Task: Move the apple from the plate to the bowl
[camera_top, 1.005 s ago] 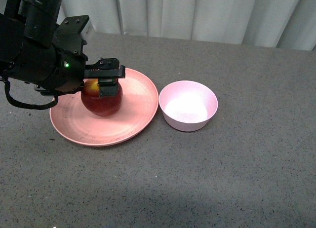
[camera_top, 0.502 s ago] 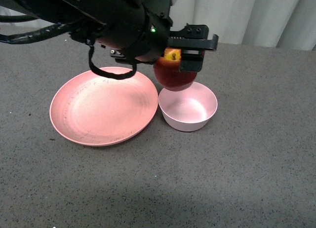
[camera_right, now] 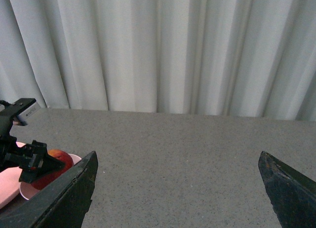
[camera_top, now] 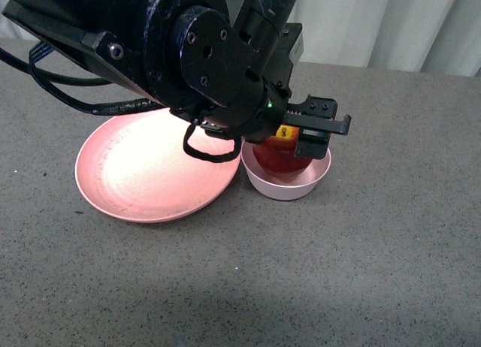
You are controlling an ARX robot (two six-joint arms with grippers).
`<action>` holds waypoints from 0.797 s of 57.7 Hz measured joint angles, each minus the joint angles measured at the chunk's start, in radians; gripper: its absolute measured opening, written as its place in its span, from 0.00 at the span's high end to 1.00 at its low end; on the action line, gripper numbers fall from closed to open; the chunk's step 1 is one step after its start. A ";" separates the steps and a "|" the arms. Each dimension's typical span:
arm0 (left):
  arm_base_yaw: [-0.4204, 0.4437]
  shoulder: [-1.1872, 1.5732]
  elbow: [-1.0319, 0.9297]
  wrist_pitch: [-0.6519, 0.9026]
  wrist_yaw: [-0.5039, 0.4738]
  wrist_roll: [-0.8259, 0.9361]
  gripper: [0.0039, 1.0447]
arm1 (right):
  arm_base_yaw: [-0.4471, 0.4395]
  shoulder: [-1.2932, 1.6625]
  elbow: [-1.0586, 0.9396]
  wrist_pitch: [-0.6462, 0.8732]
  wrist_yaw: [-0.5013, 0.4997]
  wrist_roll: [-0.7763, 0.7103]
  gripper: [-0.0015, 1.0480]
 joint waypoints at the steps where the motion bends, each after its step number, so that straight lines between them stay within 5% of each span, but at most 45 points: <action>1: 0.000 0.003 0.000 -0.002 0.000 0.001 0.31 | 0.000 0.000 0.000 0.000 0.000 0.000 0.09; 13: -0.002 0.021 0.001 -0.005 0.006 0.010 0.30 | 0.000 0.000 0.000 0.000 0.000 0.000 0.09; 23: -0.002 0.019 -0.008 0.029 -0.011 -0.006 0.04 | 0.000 0.000 0.000 0.000 0.000 0.000 0.09; 46: 0.061 -0.153 -0.195 0.223 -0.199 -0.073 0.06 | 0.000 0.000 0.000 0.000 0.000 0.000 0.09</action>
